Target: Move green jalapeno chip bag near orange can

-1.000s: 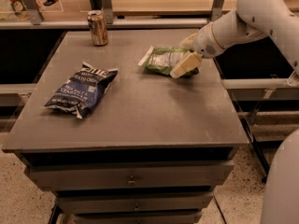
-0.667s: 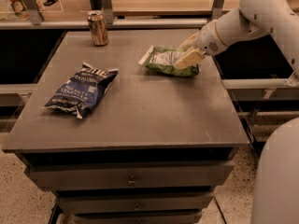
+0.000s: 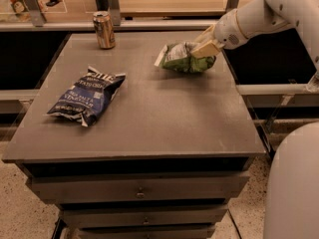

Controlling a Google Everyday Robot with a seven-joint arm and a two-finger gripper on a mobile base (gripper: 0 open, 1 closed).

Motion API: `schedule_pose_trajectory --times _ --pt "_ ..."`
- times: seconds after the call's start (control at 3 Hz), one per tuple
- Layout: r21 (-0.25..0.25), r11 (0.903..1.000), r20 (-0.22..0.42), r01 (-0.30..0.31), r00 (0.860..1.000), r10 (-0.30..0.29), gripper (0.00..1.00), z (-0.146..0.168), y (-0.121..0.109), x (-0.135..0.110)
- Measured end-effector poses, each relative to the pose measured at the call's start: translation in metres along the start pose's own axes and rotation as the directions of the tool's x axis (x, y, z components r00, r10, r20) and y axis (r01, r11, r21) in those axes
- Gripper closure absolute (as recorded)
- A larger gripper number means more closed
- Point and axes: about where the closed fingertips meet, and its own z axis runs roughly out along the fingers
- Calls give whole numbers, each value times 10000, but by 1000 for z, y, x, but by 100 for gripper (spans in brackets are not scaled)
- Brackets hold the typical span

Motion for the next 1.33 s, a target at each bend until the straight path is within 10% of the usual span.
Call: schedule_pose_trajectory --times 1.33 --pt "56 9972 1569 -751 9849 733 100 50 64 -119"
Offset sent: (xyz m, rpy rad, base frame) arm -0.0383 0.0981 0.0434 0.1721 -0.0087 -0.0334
